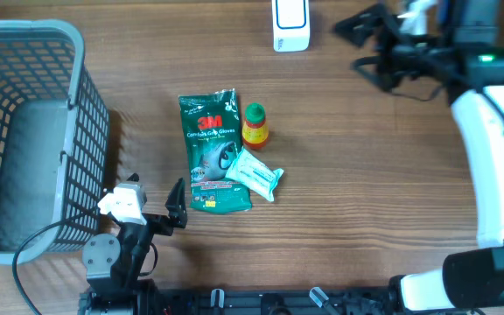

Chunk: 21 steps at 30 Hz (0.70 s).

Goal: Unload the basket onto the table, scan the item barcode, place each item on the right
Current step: 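Reach the right gripper to the sriracha bottle and grasp its neck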

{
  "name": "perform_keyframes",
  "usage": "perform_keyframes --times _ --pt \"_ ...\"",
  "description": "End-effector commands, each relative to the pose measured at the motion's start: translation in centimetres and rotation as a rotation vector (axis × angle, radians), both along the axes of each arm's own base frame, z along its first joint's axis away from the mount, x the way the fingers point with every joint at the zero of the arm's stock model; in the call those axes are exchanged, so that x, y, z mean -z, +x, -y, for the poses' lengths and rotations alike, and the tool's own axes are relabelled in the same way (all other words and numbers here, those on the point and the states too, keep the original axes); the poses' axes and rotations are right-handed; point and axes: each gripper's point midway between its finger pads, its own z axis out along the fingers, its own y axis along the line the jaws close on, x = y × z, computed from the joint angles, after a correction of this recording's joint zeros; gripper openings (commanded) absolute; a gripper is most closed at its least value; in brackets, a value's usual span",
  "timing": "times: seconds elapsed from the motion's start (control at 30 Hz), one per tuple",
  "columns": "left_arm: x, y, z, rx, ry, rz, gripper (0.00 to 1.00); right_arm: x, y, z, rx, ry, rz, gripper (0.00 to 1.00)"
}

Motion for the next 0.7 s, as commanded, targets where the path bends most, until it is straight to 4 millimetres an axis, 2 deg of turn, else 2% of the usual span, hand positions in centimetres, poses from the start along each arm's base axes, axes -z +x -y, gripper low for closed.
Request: perform_keyframes --times 0.0,0.1,0.17,0.3,0.43,0.5,0.67 --pt "-0.1 -0.1 0.3 0.015 -0.008 0.005 1.00 2.7 -1.0 -3.3 0.022 -0.095 -0.081 1.00" --pt "-0.1 -0.1 0.3 0.015 -0.008 0.005 1.00 5.1 -1.5 -6.0 0.032 -0.265 -0.068 0.99" --pt "-0.1 -0.1 0.3 0.015 -0.008 0.005 1.00 6.9 -1.5 -7.1 0.048 -0.485 0.017 1.00" --pt "-0.1 -0.1 0.3 0.015 -0.008 0.005 1.00 8.4 -2.2 -10.8 -0.030 -0.715 0.167 1.00" --pt "-0.1 -0.1 0.3 0.015 -0.008 0.005 1.00 11.4 -1.5 -11.1 0.045 -0.977 0.229 1.00" --pt "-0.1 -0.1 0.3 0.015 -0.008 0.005 1.00 13.4 -1.1 -12.4 0.035 -1.017 0.240 1.00" --pt "-0.1 -0.1 0.3 0.015 -0.008 0.005 1.00 18.0 -0.4 -13.1 0.001 -1.067 0.192 1.00"
